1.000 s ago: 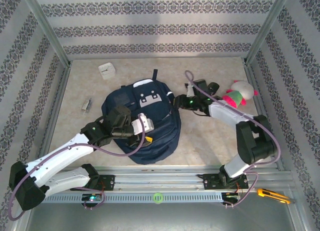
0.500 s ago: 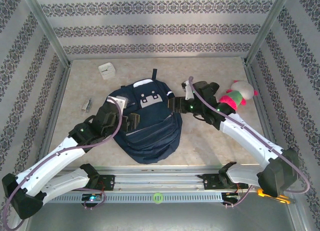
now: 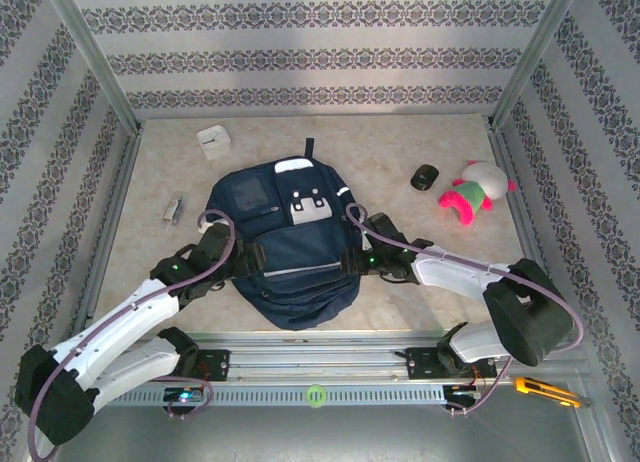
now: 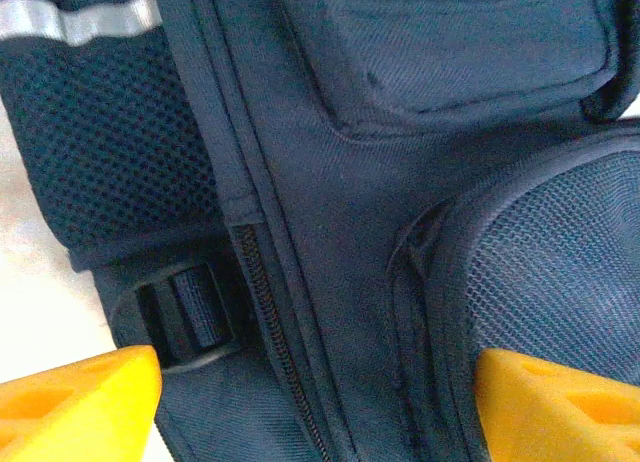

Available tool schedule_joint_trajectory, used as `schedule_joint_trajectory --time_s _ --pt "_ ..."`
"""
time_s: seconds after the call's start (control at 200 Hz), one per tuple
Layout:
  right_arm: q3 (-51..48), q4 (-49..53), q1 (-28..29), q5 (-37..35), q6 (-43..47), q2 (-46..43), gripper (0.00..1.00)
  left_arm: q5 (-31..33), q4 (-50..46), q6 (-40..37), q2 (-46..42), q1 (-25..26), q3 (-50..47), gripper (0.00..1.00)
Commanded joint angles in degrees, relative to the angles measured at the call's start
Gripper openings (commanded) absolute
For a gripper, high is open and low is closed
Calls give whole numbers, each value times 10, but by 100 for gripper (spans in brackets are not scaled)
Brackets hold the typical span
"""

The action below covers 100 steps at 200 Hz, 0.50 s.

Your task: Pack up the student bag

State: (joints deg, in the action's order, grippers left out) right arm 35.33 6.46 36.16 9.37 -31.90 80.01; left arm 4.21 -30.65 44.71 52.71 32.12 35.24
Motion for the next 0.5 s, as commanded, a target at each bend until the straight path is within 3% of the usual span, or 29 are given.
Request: schedule_joint_trajectory --time_s 0.0,0.165,0.28,0.495 --pt "-12 15 6 -24 -1 1 51 -34 31 28 6 -6 -2 80" --pt "59 95 -7 -24 40 -93 61 -34 6 44 -8 -7 23 82" --pt "104 99 -46 40 50 -138 65 -16 -15 66 -29 -8 37 86" --pt "189 108 -79 100 68 -48 66 -17 2 68 -11 -22 31 91"
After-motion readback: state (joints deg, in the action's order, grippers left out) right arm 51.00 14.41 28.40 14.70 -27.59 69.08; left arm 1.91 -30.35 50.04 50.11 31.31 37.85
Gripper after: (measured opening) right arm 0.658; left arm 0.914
